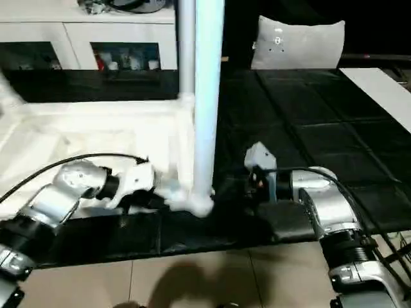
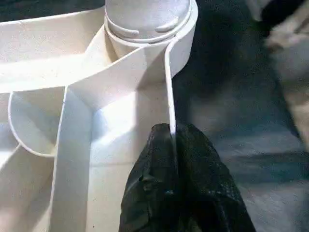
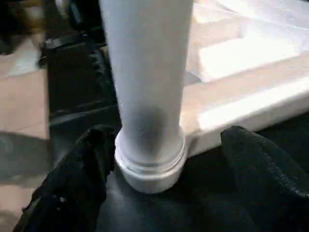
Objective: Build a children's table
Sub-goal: Rotate leg to tighten
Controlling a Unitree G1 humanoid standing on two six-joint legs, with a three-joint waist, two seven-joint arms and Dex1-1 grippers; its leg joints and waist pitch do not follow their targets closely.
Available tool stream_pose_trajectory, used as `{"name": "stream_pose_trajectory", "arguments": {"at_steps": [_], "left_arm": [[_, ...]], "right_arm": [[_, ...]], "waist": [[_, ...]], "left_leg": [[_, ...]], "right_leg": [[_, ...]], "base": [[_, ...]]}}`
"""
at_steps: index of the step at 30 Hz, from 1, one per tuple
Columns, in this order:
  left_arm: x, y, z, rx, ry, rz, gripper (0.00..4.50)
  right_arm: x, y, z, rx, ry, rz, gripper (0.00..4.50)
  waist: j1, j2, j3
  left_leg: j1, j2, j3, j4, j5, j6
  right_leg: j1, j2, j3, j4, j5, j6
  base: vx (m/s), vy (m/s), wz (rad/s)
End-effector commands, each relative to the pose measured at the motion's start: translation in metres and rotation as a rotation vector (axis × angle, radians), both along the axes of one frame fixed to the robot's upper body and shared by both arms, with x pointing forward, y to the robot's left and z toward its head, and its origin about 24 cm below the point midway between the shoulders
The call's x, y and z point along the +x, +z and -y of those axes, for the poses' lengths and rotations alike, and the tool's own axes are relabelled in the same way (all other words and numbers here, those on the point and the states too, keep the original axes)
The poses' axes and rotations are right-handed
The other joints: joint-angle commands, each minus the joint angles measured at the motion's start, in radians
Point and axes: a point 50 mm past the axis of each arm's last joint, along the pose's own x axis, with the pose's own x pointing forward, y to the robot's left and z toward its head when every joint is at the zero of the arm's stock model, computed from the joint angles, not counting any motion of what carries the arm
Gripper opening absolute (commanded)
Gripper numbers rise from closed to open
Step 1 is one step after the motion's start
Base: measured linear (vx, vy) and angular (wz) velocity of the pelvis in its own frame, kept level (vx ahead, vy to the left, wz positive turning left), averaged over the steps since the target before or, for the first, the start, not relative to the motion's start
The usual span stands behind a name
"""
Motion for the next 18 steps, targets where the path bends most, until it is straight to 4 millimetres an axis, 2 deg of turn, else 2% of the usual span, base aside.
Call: {"name": "stream_pose_trajectory", "arguments": {"at_steps": [1, 4, 8, 18], "left_arm": [[-0.009, -0.004, 0.006, 0.056, -0.130, -0.022, 0.00], [-0.009, -0.003, 0.006, 0.060, -0.151, -0.022, 0.00], [-0.009, -0.001, 0.009, 0.059, -0.196, -0.027, 0.00], [-0.008, -0.001, 0.008, 0.066, -0.205, -0.032, 0.00]], "right_arm": [[-0.002, 0.003, -0.003, 0.010, 0.064, 0.010, 3.56], [-0.003, 0.002, -0.006, 0.017, 0.092, 0.005, 3.19], [-0.013, -0.005, -0.018, 0.043, 0.182, -0.071, 2.86], [-0.016, -0.009, -0.022, 0.059, 0.206, -0.124, 2.11]], "waist": [[-0.003, -0.003, -0.068], [0.003, -0.003, -0.066], [0.001, -0.004, -0.063], [0.003, -0.002, -0.065]], "left_leg": [[0.005, 0.028, 0.001, -0.072, -0.220, 0.065], [0.010, 0.028, 0.001, -0.074, -0.238, 0.050], [0.010, 0.026, -0.001, -0.076, -0.264, 0.046], [0.012, 0.025, -0.003, -0.077, -0.261, 0.037]], "right_leg": [[0.057, -0.057, 0.053, -0.068, -0.338, -0.179], [0.055, -0.057, 0.054, -0.072, -0.382, -0.163], [0.056, -0.057, 0.052, -0.079, -0.439, -0.138], [0.055, -0.057, 0.052, -0.080, -0.447, -0.131]], "base": [[0.000, 0.000, 0.00], [0.000, 0.000, 0.00], [0.000, 0.000, 0.00], [0.000, 0.000, 0.00]]}}
